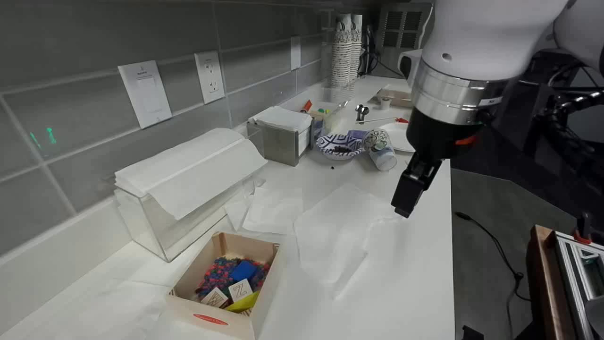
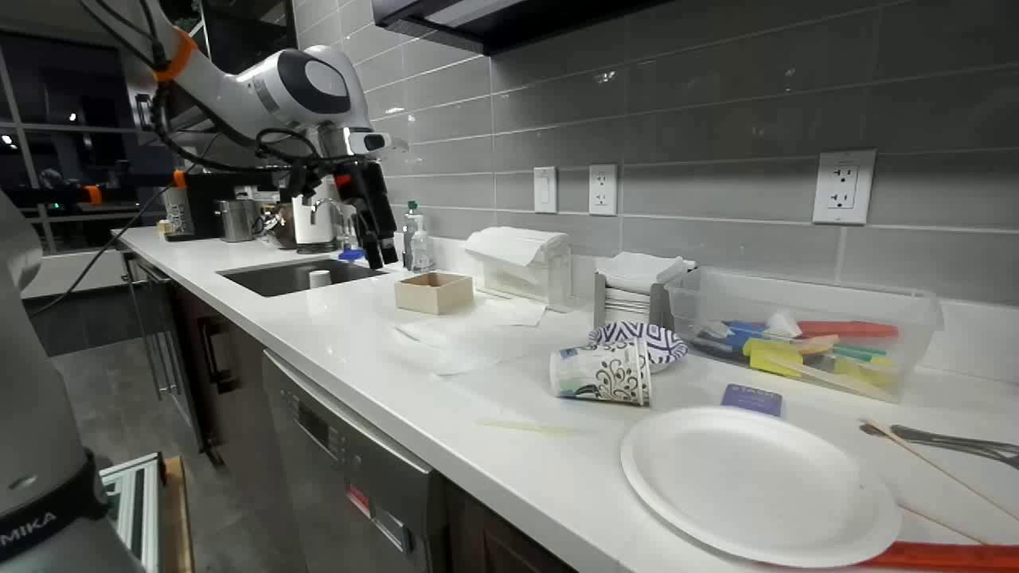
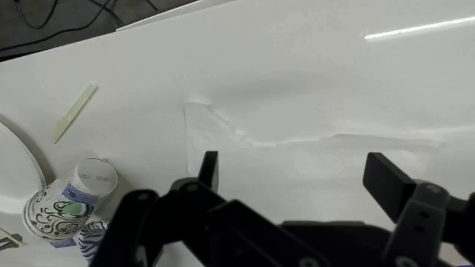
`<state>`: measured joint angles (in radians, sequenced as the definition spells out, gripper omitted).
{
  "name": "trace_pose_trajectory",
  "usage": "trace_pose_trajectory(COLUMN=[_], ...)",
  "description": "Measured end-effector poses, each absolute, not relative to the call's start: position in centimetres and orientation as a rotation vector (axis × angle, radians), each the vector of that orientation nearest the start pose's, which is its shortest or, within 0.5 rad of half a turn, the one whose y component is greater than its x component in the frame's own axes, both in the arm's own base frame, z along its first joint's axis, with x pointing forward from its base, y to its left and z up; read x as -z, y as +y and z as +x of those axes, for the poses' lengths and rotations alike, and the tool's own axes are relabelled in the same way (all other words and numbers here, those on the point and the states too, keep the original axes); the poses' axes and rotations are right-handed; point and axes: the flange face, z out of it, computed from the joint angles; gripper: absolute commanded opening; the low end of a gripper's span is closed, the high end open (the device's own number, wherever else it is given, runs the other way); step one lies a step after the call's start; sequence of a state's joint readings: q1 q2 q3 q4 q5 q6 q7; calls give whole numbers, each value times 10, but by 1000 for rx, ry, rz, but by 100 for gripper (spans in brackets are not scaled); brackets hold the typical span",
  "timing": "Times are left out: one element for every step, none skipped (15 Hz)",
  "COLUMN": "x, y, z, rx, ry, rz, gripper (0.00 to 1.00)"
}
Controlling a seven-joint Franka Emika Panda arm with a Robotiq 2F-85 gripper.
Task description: Use the cloth to clean the countertop
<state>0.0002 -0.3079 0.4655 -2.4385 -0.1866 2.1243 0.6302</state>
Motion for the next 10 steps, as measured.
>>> trace_pose_trajectory(x=[-405,-405,-405,-405,-405,-405,-405,-405,-407,-410], y=[192,192,192,192,192,192,192,192,191,189], z=[398,398,398,398,398,398,398,398,399,400], rx=[193,193,193,193,193,193,193,193,193,203], ry=[144,144,144,144,144,144,144,144,146,148], rz=[-3407,-3407,-3407,-3407,-3407,-3407,-3407,-3405,-3400,-3389], gripper=[100,100,100,100,100,100,100,100,100,100])
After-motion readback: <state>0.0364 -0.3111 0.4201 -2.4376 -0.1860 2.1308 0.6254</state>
